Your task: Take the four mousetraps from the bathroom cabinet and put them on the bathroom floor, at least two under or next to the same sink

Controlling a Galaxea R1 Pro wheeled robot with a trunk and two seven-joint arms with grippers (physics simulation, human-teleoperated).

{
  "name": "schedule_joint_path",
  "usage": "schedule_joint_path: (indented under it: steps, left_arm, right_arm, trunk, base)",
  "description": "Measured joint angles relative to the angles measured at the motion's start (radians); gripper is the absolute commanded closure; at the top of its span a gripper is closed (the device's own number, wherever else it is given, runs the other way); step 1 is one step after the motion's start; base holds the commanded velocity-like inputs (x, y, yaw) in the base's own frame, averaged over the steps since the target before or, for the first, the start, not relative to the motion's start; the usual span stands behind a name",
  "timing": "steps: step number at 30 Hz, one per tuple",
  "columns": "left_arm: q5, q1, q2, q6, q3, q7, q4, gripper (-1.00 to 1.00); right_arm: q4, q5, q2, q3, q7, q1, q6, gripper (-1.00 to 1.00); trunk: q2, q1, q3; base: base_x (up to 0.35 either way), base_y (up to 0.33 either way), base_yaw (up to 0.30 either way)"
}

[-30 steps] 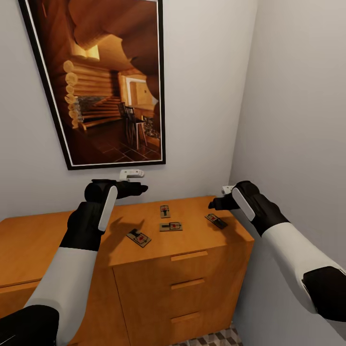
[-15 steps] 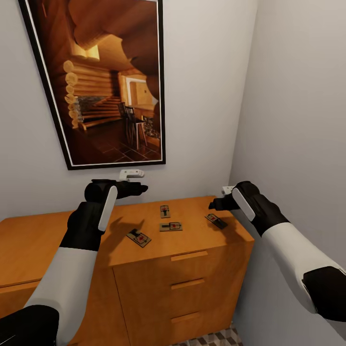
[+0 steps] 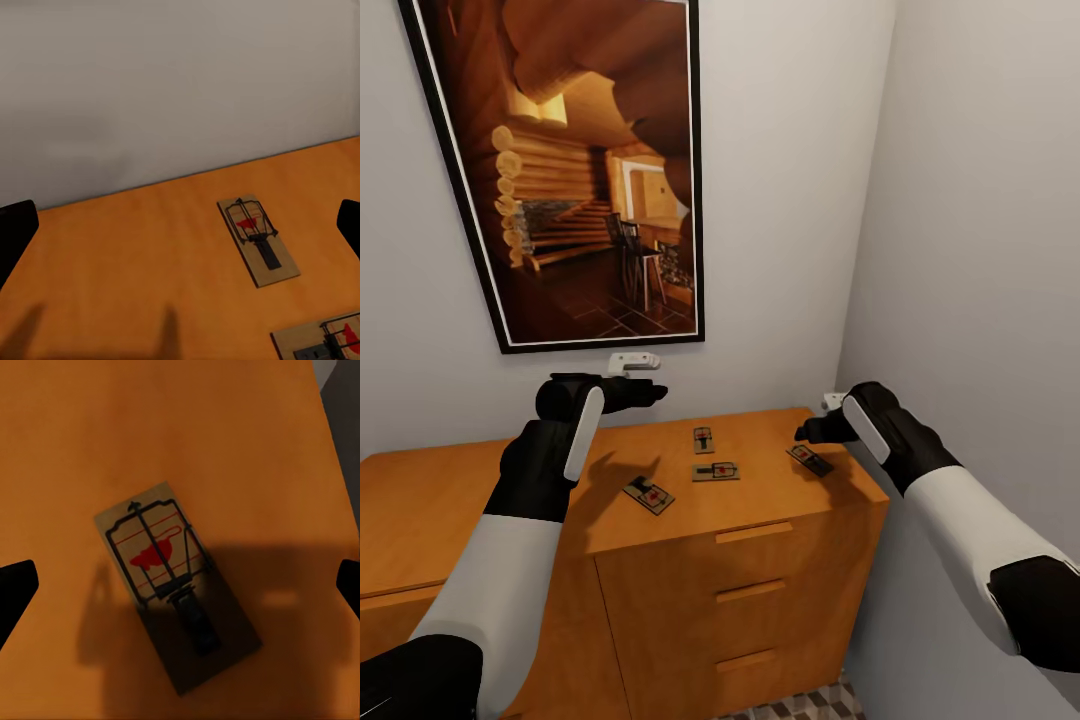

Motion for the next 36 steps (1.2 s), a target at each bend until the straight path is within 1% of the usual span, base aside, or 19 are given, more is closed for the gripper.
schedule_joint_path:
  steps: [8, 14, 21, 36]
  left_arm:
    - [0.0, 0.0, 0.0, 0.0, 0.0, 0.0, 0.001, -1.0]
    - [0.0, 0.0, -0.001, 0.0, 0.0, 0.0, 0.001, -1.0]
    - [0.0, 0.0, -0.001, 0.0, 0.0, 0.0, 0.002, -1.0]
    - [0.0, 0.0, -0.001, 0.0, 0.0, 0.0, 0.002, -1.0]
  right_arm:
    - [0.038, 0.002, 0.002, 0.005, -0.001, 0.001, 0.0, -1.0]
    - [0.052, 0.001, 0.003, 0.041, -0.002, 0.002, 0.0, -1.0]
    - [0.058, 0.0, 0.004, 0.068, -0.001, 0.001, 0.0, -1.0]
    - [0.06, 0.0, 0.006, 0.078, -0.001, 0.002, 0.0, -1.0]
  trunk:
    - [0.0, 0.0, 0.0]
    - [0.0, 0.0, 0.0]
    - [0.0, 0.0, 0.0]
    - [0.0, 0.0, 0.0]
  base:
    - [0.0, 0.0, 0.0]
    - [0.0, 0.0, 0.0]
    - [0.0, 0.0, 0.0]
    - [0.0, 0.0, 0.0]
